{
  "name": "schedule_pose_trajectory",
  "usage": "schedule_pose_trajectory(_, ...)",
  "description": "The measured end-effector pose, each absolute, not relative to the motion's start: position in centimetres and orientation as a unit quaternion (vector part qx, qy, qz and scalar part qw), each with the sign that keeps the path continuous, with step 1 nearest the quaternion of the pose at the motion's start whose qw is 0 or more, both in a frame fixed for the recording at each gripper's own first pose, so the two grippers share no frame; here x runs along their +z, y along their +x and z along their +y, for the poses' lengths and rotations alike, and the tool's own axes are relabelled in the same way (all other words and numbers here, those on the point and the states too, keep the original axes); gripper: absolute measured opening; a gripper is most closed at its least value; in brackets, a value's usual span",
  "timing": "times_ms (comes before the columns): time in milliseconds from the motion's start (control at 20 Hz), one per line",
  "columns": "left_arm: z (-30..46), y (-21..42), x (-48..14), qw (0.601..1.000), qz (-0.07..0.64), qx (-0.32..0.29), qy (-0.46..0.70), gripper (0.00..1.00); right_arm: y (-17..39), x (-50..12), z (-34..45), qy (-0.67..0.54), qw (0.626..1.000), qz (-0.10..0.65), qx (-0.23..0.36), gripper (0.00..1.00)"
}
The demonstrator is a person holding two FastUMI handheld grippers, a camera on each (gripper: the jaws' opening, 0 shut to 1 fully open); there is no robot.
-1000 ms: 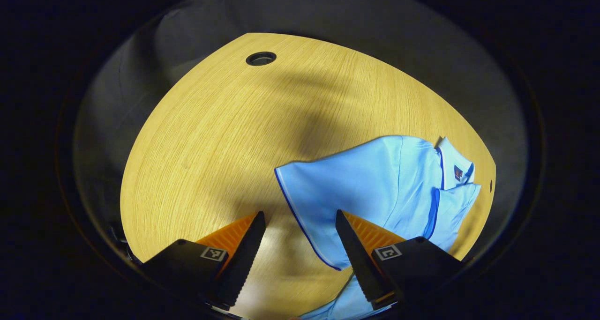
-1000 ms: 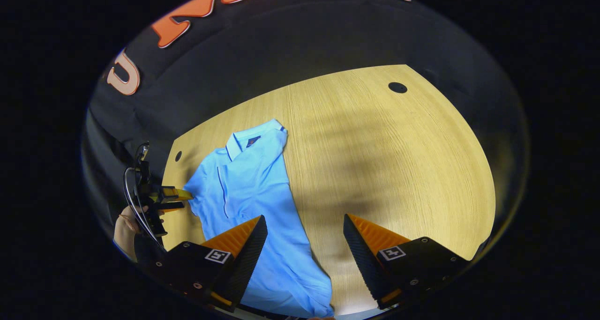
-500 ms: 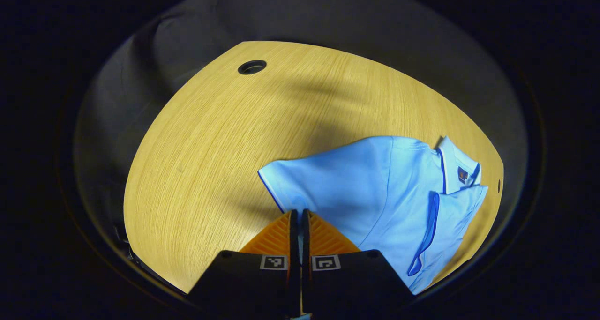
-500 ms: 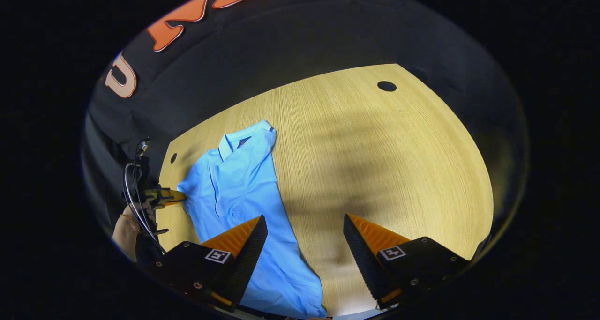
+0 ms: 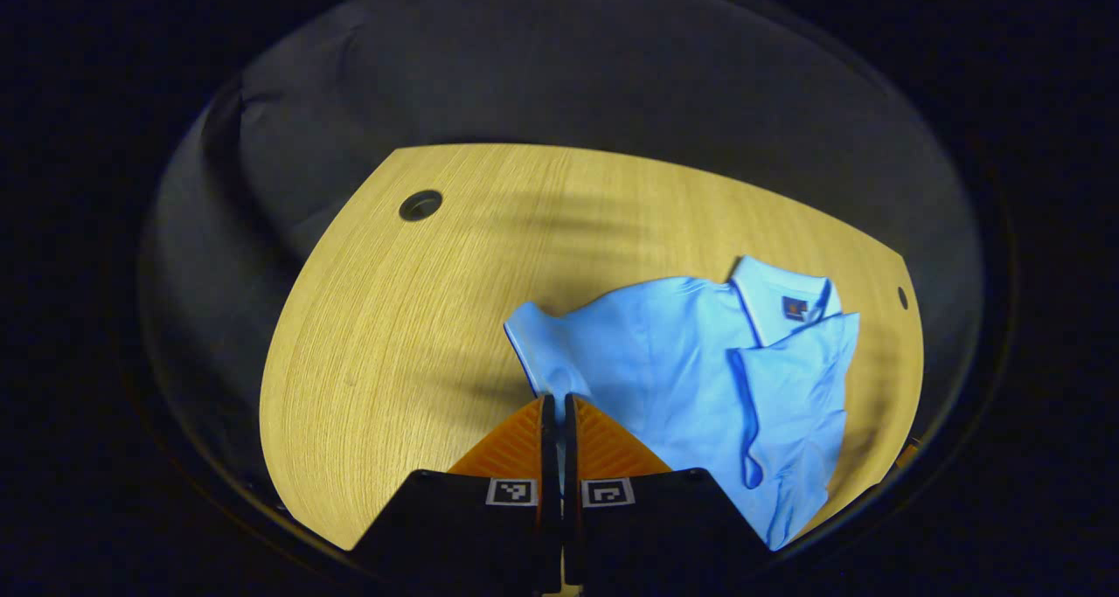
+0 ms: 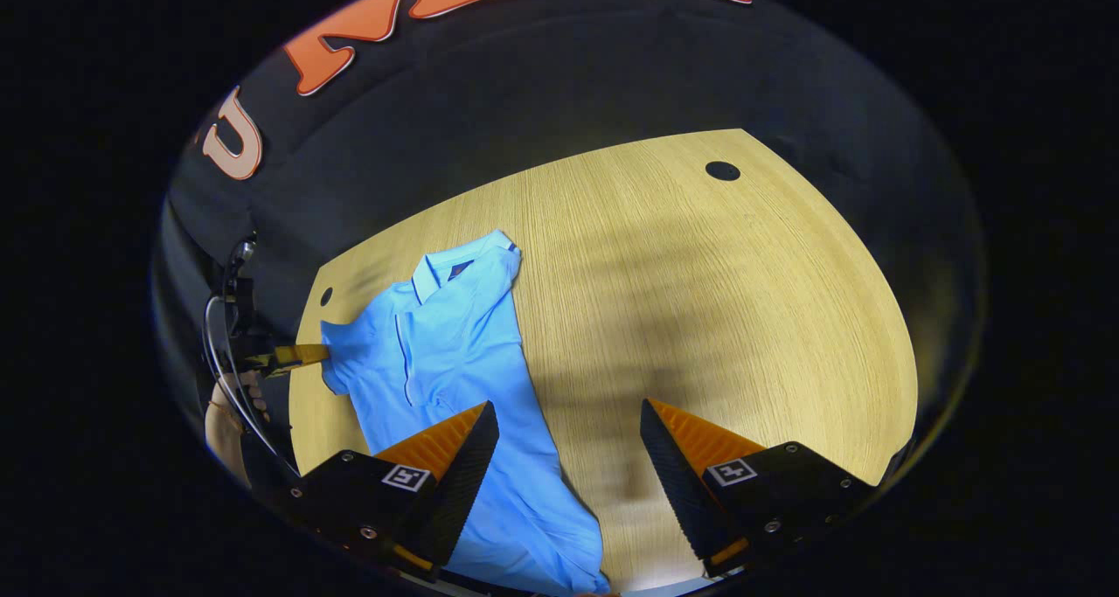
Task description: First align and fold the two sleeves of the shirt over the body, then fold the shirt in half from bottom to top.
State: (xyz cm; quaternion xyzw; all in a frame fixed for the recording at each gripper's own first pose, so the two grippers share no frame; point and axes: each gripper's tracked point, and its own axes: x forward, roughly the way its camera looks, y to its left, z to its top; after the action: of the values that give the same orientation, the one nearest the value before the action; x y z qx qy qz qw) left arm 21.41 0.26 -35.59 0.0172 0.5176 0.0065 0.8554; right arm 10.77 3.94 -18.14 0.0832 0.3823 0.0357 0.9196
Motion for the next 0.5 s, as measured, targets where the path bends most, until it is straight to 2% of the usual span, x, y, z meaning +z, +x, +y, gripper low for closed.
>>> schedule_pose_trajectory(300, -9.2, 21.9, -30.4, 0.871, 0.48, -0.101, 0.026, 0.05, 10.3, -18.0, 2.9, 0.072, 0.922, 0.38, 0.026, 0.99)
schedule_pose_trajectory(500, -14.8, 20.9, -28.9, 0.863, 0.48, -0.155, 0.039, 0.05, 9.9, -17.9, 1.7, 0.079, 0.924, 0.374, 0.016, 0.99)
